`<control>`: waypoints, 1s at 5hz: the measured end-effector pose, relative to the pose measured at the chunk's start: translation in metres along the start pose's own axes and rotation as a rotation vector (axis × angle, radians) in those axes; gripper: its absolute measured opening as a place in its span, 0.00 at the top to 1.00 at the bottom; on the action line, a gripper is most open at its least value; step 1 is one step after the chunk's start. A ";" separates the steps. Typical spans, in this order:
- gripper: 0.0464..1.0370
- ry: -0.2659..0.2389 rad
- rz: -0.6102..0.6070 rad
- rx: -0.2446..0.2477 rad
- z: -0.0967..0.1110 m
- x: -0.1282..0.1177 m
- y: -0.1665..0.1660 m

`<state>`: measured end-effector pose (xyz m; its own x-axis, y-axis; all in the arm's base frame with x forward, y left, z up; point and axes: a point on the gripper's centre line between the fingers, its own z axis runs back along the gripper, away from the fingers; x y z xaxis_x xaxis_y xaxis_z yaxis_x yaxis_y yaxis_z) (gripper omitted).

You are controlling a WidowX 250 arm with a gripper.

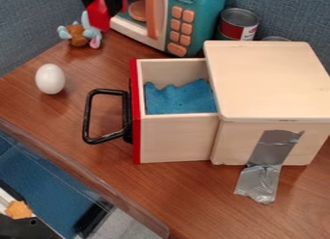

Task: Pick the red object from the drawer and put it to the right of the white object

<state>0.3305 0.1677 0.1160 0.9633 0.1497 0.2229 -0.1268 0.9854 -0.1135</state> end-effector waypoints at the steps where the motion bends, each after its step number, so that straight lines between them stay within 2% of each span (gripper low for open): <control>1: 0.46 0.059 0.002 -0.022 -0.028 -0.005 0.005; 2: 0.46 0.127 -0.016 -0.032 -0.059 -0.008 0.001; 4: 0.46 0.113 -0.029 -0.014 -0.078 0.011 0.000; 5: 0.41 0.108 -0.030 0.003 -0.084 0.017 0.004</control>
